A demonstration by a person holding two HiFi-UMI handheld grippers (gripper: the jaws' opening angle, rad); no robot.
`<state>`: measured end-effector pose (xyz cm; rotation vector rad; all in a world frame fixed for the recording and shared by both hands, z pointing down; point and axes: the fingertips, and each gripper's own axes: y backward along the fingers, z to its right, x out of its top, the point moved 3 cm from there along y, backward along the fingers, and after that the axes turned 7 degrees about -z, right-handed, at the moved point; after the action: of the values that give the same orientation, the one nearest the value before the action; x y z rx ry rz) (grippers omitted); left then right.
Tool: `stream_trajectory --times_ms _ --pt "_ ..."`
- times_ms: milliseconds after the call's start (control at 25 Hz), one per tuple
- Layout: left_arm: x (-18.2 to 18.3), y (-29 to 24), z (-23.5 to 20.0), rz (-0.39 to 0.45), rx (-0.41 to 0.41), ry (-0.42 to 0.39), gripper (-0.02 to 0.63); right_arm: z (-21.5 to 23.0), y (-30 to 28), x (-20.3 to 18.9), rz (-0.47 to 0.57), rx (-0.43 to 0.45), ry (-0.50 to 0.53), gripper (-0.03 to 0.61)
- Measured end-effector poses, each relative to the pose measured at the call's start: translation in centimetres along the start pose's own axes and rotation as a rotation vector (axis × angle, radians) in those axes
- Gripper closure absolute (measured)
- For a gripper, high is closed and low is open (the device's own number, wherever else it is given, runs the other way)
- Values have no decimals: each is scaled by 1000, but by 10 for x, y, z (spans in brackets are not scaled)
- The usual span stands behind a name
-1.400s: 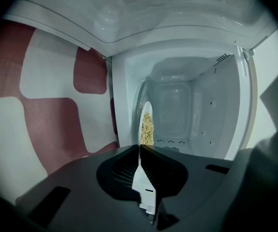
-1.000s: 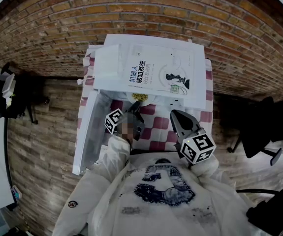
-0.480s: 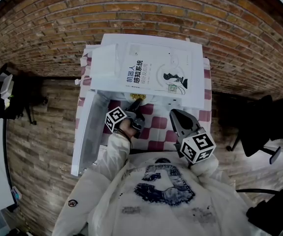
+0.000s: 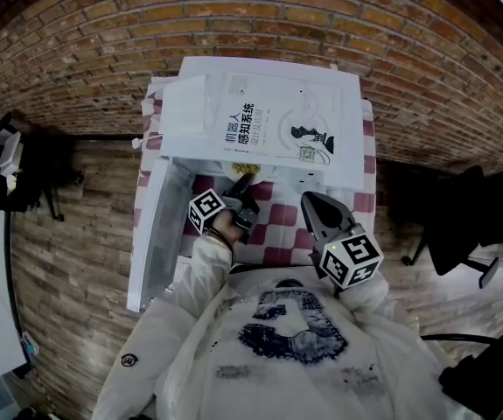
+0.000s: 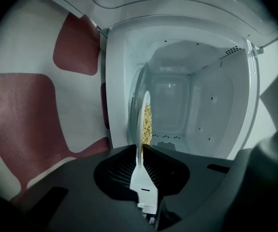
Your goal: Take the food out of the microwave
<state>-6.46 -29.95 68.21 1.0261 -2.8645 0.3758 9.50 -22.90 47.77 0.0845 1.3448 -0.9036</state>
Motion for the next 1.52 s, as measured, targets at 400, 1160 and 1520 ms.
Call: stream_trajectory --times_ms 400,1160,1520 --pt "-1 6 0 -12 -41 -2 584 -10 5 -3 -1 -18 -3 565" --pt "-33 47 20 -102 -110 -53 591 -48 17 -20 35 -30 -55 565" --pt "-60 91 48 -127 -156 -63 591 -83 35 -36 73 -45 -88 565"
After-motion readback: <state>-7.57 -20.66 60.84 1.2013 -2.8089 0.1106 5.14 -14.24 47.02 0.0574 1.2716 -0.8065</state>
